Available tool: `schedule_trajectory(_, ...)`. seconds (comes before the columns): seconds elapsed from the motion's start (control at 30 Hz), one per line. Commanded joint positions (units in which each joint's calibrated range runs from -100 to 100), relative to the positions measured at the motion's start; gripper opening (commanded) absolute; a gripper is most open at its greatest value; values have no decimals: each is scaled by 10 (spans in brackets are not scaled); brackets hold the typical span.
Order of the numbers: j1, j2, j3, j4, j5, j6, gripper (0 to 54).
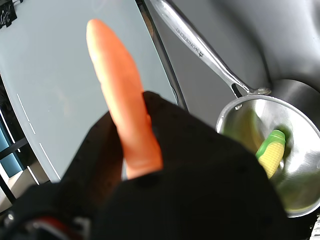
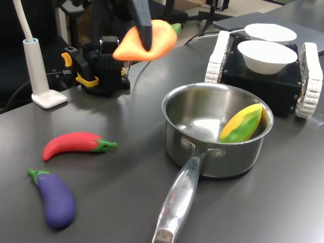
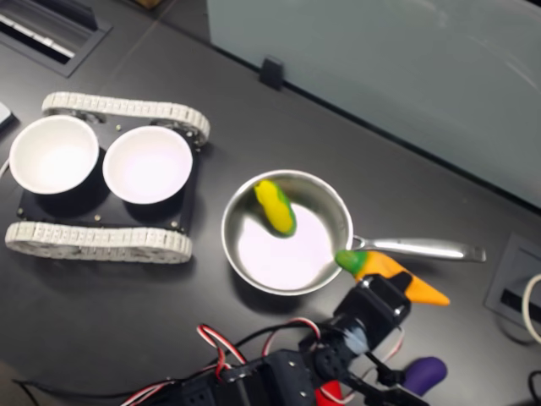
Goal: Pick up the carrot and place them in the pan
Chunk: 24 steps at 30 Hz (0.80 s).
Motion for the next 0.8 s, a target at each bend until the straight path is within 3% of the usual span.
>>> schedule_trajectory(0.0,-76,-68,21,-36,-7,31,1)
schedule_trajectory(0.23,-191,-109,111,-52,-23,62,1)
schedule_trajectory(0.43,-286,-149,205,-93,-36,116,1)
schedule_trajectory(0.77,-325,-165,276,-106,-46,127,1)
